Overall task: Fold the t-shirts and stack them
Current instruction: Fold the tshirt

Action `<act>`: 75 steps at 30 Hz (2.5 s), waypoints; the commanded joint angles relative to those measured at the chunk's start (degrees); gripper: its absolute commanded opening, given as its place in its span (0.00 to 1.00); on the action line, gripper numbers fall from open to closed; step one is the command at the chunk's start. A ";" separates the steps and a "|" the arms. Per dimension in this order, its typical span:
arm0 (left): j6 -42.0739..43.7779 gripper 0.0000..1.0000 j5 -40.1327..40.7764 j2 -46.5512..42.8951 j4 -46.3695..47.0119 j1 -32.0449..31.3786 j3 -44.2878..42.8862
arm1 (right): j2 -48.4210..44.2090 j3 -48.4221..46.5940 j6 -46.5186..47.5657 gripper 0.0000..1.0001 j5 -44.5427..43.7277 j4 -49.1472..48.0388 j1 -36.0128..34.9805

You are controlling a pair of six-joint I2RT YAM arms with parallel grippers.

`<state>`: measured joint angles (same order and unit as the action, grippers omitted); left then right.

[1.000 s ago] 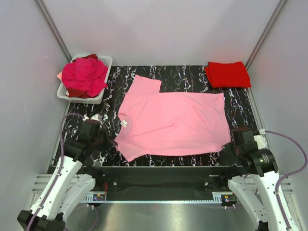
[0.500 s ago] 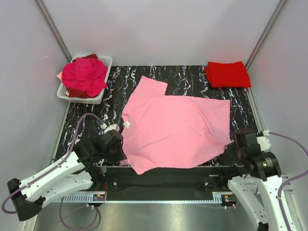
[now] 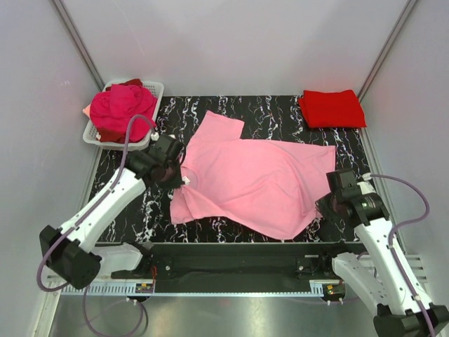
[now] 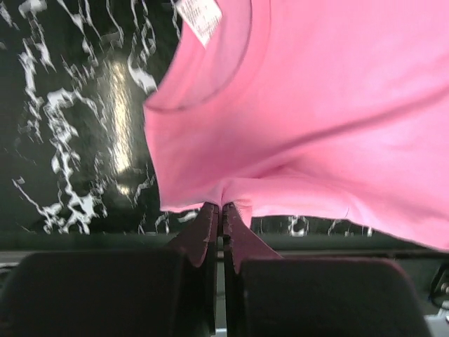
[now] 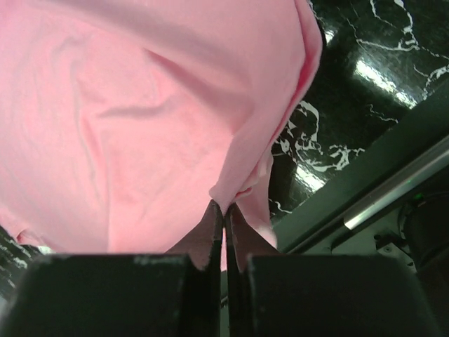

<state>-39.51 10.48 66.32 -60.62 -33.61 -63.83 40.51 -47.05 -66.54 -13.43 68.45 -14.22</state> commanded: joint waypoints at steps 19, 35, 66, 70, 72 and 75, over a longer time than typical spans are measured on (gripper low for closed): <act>20.78 0.05 -3.64 38.96 -0.02 13.12 -32.31 | 27.68 -1.29 15.83 0.00 6.22 -24.23 24.22; 23.86 0.22 -1.43 49.42 -1.16 14.00 -41.10 | 39.10 -2.52 18.90 0.24 9.48 -29.95 28.37; -11.91 0.81 -10.57 -6.30 36.43 15.94 35.88 | 7.92 8.55 24.70 0.95 30.83 -22.84 36.10; -12.17 0.77 -8.20 -3.66 42.94 15.94 37.98 | 7.57 10.13 25.67 0.95 32.50 -23.09 36.02; -13.05 0.67 -7.58 -2.34 47.60 15.94 39.04 | 7.13 10.48 26.02 0.95 32.50 -23.09 36.10; -14.02 0.16 -6.18 -0.67 50.86 16.03 39.23 | 6.42 11.10 26.46 0.95 31.89 -22.22 36.10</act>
<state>-52.47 1.13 64.42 -17.63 -17.45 -25.32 48.25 -36.18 -41.85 17.21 46.09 21.91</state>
